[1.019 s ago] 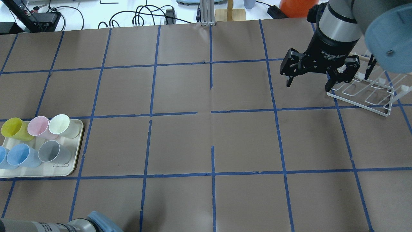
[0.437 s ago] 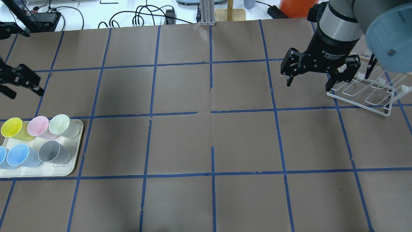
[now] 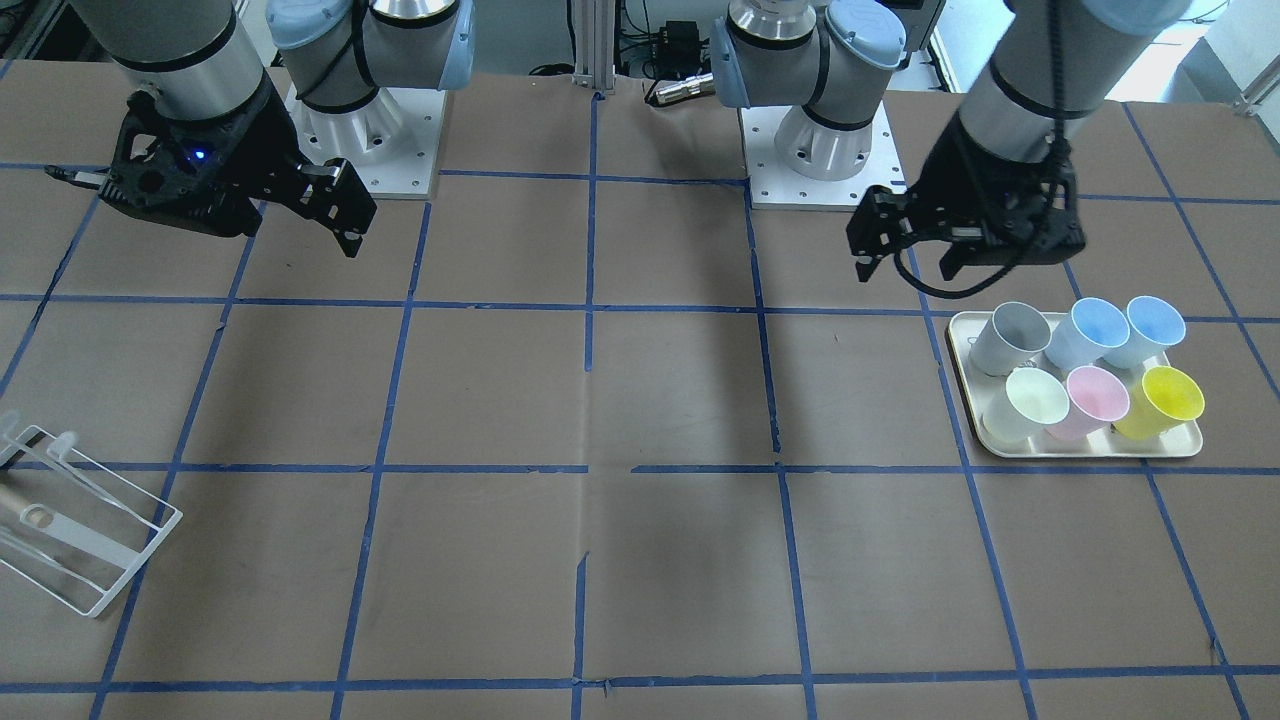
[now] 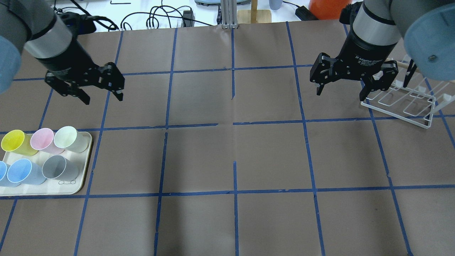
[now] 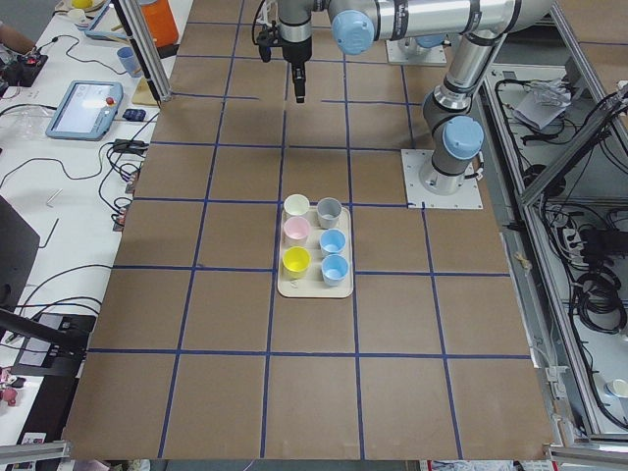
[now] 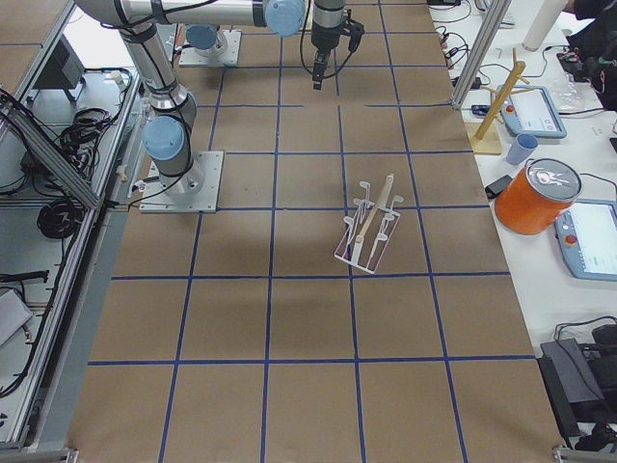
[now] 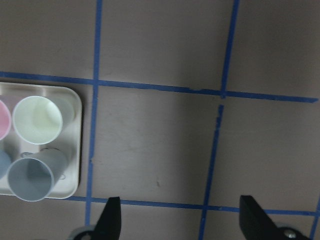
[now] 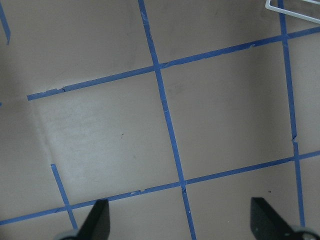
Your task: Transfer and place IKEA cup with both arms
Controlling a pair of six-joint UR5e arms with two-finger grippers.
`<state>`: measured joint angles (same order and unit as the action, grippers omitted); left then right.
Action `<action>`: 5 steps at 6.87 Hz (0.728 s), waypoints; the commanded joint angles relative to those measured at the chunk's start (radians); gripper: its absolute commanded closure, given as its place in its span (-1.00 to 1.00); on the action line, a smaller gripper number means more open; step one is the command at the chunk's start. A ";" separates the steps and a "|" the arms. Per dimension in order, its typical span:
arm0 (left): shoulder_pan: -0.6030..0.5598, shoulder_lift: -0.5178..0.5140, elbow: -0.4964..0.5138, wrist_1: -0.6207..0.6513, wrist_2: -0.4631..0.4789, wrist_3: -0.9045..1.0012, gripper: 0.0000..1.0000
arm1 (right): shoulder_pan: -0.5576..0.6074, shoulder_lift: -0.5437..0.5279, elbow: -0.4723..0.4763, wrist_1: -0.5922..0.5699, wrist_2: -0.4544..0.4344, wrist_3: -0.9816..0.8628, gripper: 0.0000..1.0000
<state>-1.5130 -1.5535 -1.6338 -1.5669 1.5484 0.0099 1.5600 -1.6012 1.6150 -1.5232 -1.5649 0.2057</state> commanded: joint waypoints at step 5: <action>-0.018 -0.016 0.071 -0.030 -0.028 -0.056 -0.97 | 0.000 0.000 -0.009 0.002 0.000 -0.002 -1.00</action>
<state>-1.5571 -1.5697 -1.5758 -1.5774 1.5187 -0.0459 1.5601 -1.6015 1.6062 -1.5224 -1.5646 0.2040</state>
